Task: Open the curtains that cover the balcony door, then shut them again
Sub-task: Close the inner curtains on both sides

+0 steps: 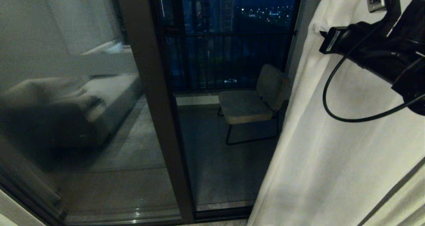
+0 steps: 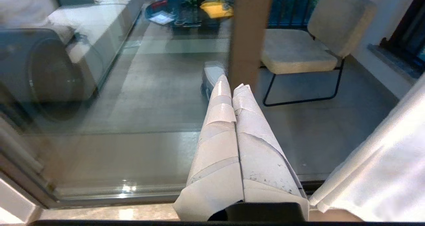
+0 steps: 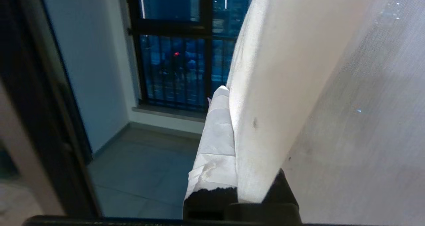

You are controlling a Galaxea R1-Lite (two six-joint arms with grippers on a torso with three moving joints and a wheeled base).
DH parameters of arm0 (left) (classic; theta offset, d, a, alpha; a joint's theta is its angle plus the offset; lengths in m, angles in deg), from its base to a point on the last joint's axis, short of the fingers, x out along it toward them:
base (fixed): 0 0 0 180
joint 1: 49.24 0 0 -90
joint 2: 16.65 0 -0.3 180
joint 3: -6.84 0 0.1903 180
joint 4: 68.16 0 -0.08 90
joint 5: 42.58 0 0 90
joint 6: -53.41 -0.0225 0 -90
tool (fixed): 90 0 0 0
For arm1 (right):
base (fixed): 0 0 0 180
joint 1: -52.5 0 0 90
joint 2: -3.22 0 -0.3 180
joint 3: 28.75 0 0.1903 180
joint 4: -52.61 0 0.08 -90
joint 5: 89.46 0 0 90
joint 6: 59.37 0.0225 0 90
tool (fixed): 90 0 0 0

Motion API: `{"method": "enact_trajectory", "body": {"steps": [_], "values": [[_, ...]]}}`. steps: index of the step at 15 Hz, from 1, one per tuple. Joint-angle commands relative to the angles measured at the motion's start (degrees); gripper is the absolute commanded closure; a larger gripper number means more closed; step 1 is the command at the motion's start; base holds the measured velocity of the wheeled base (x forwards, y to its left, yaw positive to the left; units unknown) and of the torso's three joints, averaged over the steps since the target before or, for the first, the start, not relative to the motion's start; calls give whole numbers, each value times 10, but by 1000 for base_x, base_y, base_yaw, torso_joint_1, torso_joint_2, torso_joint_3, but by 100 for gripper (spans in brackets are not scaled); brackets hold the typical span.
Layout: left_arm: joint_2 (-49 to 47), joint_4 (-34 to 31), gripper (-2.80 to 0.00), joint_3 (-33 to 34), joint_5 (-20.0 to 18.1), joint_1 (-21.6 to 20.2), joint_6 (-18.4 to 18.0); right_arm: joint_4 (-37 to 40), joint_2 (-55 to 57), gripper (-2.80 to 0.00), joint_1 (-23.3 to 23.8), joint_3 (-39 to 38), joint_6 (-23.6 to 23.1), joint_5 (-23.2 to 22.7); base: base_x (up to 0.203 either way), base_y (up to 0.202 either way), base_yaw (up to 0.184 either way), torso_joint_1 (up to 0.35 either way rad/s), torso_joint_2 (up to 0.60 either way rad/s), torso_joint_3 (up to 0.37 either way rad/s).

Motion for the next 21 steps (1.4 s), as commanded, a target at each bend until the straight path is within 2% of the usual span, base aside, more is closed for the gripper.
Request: {"method": "enact_trajectory", "body": {"steps": [1,11,21], "values": [[0,0,0,0,0,0,0,-2,2,0,-9,6,0,-1,0,195,1,-4,5,2],[0,0,0,0,0,0,0,-5,2,0,-38,8,-1,0,0,189,2,3,4,4],[0,0,0,0,0,0,0,-5,5,0,-43,8,-17,-2,0,192,1,1,2,1]]}}
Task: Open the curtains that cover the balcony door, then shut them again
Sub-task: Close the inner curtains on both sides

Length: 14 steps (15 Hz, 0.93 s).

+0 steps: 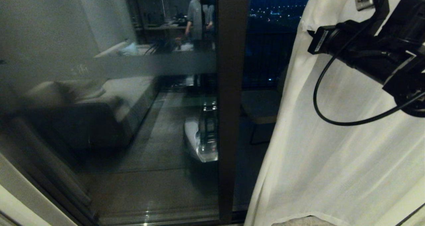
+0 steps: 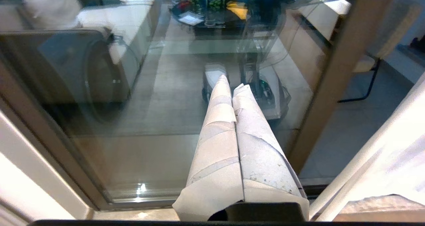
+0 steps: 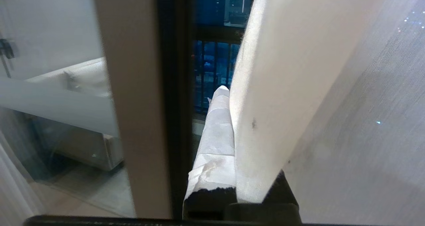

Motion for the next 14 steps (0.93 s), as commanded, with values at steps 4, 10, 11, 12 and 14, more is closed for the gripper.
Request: {"method": "enact_trajectory", "body": {"steps": [4,10,11,12,14], "values": [[0,0,0,0,0,0,0,-3,1,0,0,0,0,-1,0,187,0,3,0,3],[0,0,0,0,0,0,0,-3,1,0,0,-1,-1,-1,0,189,1,3,2,2],[0,0,0,0,0,0,0,-3,1,0,0,-1,-1,-1,0,190,2,-5,2,-1],[0,0,0,0,0,0,0,-2,0,0,0,-1,-1,-1,0,186,0,2,2,2],[0,0,0,0,0,0,0,-3,-2,0,0,-3,-1,-1,0,193,1,1,0,4]]}}
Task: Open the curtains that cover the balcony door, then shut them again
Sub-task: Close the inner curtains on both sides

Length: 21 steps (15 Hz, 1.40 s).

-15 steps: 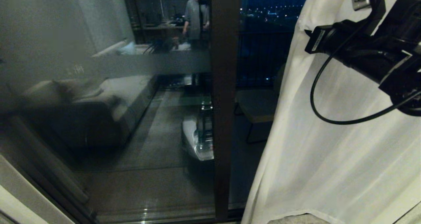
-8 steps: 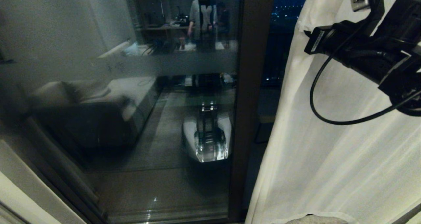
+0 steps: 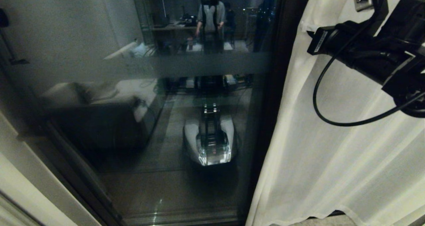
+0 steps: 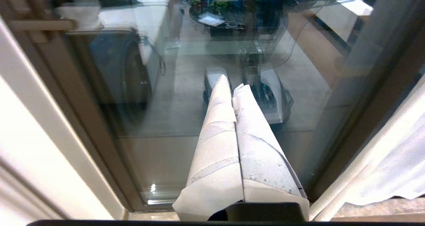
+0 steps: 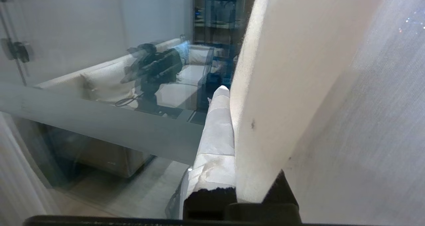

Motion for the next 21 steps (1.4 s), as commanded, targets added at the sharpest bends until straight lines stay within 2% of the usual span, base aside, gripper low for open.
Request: {"method": "enact_trajectory", "body": {"steps": [1,17,21], "values": [[0,0,0,0,0,0,0,-3,-3,0,0,-1,0,-1,0,192,4,2,-2,2],[0,0,0,0,0,0,0,-9,-15,0,0,-28,-2,0,0,189,1,3,2,3],[0,1,0,0,0,0,0,-10,-16,0,0,-29,-2,0,0,60,0,2,2,0]]}}
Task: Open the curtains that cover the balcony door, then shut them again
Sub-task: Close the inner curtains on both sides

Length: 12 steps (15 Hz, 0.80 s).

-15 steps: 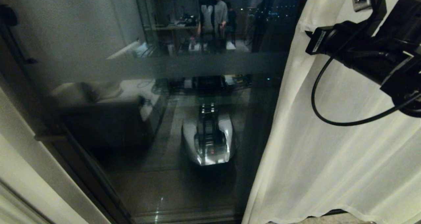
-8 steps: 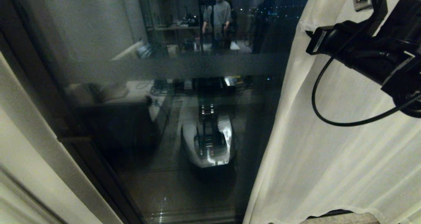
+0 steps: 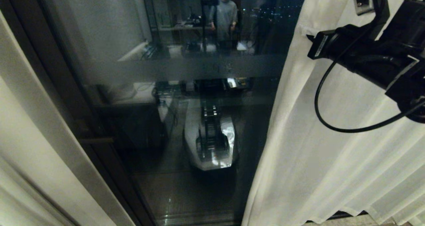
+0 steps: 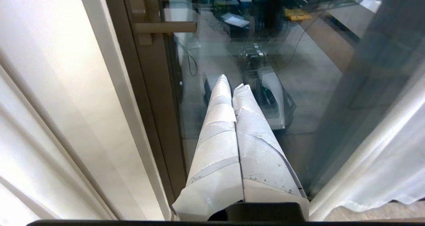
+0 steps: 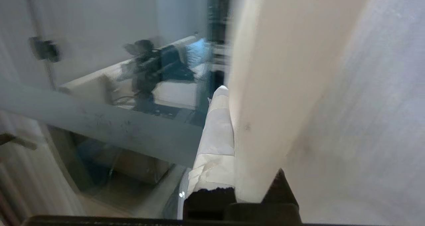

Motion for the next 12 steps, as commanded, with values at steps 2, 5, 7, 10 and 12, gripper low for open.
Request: {"method": "enact_trajectory", "body": {"steps": [2,5,7,10,12], "values": [[0,-1,0,0,0,0,0,-5,-1,0,-1,-1,0,0,0,0,0,0,0,0],[0,0,0,0,0,0,0,-5,-1,0,-1,-1,0,0,0,0,0,0,0,0],[0,-1,0,0,0,0,0,-5,-1,0,-1,-1,0,1,0,0,0,0,0,0],[0,-1,0,0,0,0,0,-4,-5,0,-1,1,-13,0,0,0,0,0,0,0],[0,0,0,0,0,0,0,-2,-3,0,-15,7,-34,0,0,0,0,0,0,0]]}}
